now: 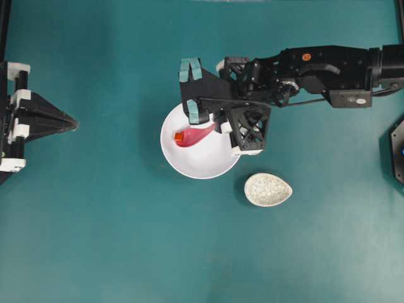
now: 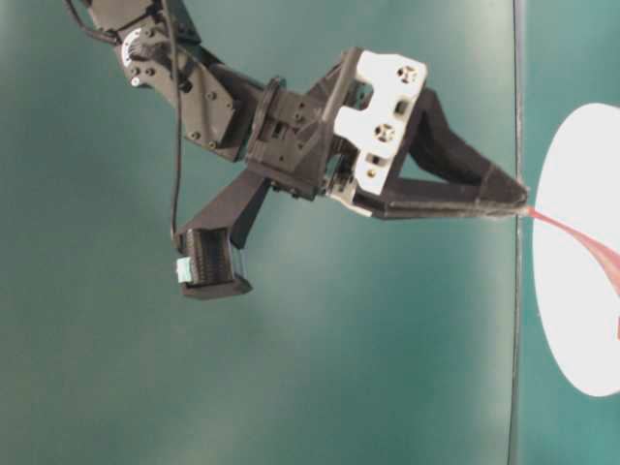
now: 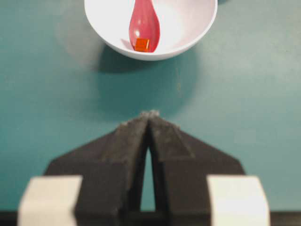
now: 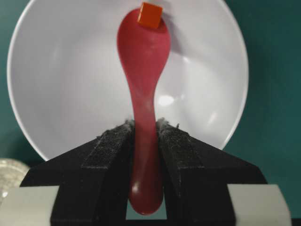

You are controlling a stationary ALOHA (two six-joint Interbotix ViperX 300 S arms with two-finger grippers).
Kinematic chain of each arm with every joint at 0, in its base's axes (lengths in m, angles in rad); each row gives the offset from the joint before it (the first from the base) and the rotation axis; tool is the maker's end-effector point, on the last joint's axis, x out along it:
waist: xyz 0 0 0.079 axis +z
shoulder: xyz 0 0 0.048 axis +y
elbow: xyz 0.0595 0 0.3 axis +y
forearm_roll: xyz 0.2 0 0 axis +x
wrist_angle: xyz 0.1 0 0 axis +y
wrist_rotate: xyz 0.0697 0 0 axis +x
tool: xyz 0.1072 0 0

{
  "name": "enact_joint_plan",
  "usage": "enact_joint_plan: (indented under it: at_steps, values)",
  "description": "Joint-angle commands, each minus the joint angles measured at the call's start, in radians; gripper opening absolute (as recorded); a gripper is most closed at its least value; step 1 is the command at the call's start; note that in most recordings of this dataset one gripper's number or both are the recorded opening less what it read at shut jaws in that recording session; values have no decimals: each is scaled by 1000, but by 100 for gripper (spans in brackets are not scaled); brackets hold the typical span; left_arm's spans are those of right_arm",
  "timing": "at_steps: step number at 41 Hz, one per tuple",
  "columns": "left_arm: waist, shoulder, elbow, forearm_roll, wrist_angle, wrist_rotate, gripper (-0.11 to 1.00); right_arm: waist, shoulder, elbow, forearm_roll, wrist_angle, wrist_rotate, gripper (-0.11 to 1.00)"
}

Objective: Grip the spoon and scoop the red block from the bowl with right arm.
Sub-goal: 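Slide the spoon bowl under the red cube along the bowl bottom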

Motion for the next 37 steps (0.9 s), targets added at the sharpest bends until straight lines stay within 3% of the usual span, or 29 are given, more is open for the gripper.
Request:
enact_joint_plan:
  at_steps: [1,37]
  values:
    - [3,5,-12,2,-9,-2,0,2,-41,3,11,-31,8,24]
    - [3,5,-12,2,-9,-3,0,15,-114,135,14,-179,35,24]
